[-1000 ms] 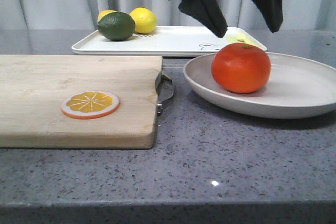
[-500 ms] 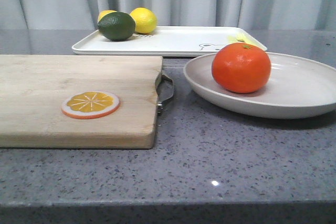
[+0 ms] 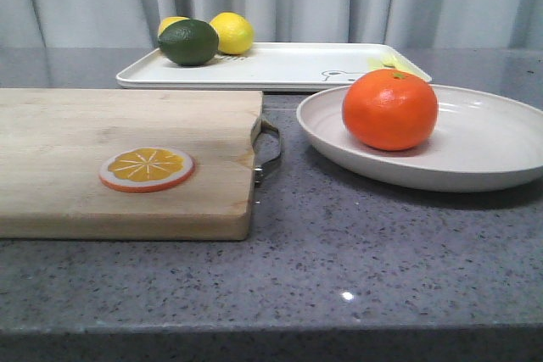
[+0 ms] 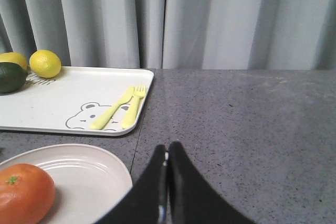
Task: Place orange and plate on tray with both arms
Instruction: 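Move the right gripper down to the plate rim farthest from the board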
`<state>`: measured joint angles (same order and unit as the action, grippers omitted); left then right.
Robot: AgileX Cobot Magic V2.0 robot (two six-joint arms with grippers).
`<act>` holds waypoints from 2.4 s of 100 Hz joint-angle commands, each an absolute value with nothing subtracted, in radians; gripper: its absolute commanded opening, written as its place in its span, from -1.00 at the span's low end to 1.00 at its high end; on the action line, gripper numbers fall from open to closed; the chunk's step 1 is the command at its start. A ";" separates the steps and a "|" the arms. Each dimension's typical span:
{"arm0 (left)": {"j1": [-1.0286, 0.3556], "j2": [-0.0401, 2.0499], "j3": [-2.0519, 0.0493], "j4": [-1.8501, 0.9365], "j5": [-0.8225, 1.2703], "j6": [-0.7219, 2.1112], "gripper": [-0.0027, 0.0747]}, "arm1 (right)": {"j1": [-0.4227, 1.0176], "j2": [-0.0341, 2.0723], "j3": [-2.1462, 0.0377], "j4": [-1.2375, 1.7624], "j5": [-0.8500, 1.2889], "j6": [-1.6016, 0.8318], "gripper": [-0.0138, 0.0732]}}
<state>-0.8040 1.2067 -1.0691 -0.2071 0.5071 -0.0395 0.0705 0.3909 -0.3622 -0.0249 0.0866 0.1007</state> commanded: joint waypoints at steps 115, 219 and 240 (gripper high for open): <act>-0.805 0.541 -0.578 -0.174 0.282 -0.036 -0.91 | 0.139 1.049 -0.925 -0.030 0.651 0.092 0.11; -0.805 0.541 -0.577 -0.174 0.286 -0.036 -0.91 | 0.199 1.470 -1.118 0.059 0.850 0.092 0.10; -0.805 0.541 -0.577 -0.174 0.286 -0.036 -0.91 | 0.199 1.480 -1.118 0.060 0.857 0.092 -0.09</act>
<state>-0.8040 0.5396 -0.5515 -0.1695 0.3571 -0.0395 0.2014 1.5114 -1.0863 0.0607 0.8722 0.0986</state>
